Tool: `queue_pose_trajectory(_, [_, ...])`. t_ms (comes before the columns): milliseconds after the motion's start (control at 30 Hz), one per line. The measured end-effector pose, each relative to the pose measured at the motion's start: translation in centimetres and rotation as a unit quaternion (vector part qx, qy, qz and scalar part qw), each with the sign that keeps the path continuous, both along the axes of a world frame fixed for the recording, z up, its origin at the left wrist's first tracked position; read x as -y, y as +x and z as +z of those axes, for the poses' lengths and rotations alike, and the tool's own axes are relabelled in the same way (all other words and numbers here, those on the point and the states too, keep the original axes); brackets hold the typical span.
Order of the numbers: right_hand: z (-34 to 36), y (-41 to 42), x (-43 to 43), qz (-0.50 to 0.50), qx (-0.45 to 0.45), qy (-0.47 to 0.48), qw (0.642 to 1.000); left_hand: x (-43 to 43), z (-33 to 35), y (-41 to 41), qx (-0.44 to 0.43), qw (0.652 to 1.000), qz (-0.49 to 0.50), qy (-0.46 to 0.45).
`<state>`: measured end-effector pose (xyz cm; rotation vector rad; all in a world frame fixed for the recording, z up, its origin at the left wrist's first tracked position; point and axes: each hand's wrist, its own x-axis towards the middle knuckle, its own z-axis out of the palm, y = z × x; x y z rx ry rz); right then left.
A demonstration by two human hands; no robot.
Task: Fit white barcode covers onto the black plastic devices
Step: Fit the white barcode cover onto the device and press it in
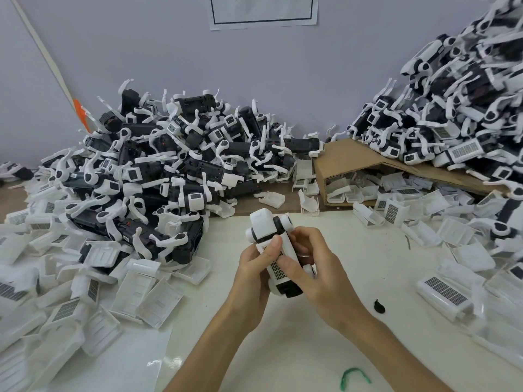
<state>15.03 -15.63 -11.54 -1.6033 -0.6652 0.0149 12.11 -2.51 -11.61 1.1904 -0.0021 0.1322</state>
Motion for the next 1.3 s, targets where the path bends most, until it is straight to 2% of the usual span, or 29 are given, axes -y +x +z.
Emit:
queue_pose_trajectory(333, [-0.1,0.1,-0.2,-0.031,-0.017,0.016,0.999,-0.2,-0.2,0.3,-0.011,1.000,0.005,0.027])
queue_pose_trajectory(500, [-0.1,0.4,0.0,0.004,-0.043,-0.013,0.999,0.2,-0.2,0.3,0.001,1.000,0.009,0.025])
queue_pose_trajectory(600, [-0.4,0.5,-0.1,-0.009,-0.028,-0.041,0.999,0.2,-0.2,0.3,0.006,0.999,-0.001,0.044])
queue_pose_trajectory(767, [-0.7,0.5,-0.3,-0.031,-0.027,-0.001,0.999,0.6,-0.6,0.3,-0.002,0.997,0.022,0.072])
queue_pose_trajectory(900, [-1.3,0.0,-0.7,-0.068,-0.005,-0.005,0.998,0.8,-0.8,0.3,-0.025,0.997,0.031,0.072])
queue_pose_trajectory(1100, [-0.6,0.9,0.0,-0.029,-0.031,-0.025,0.999,0.5,-0.2,0.3,-0.026,1.000,-0.008,0.011])
queue_pose_trajectory(1200, [-0.4,1.3,0.4,-0.011,-0.060,0.000,0.998,0.2,-0.2,0.3,-0.006,1.000,-0.018,0.021])
queue_pose_trajectory(1300, [-0.3,1.1,0.2,-0.017,-0.040,-0.005,0.999,0.1,-0.1,0.3,0.012,0.999,-0.024,0.038])
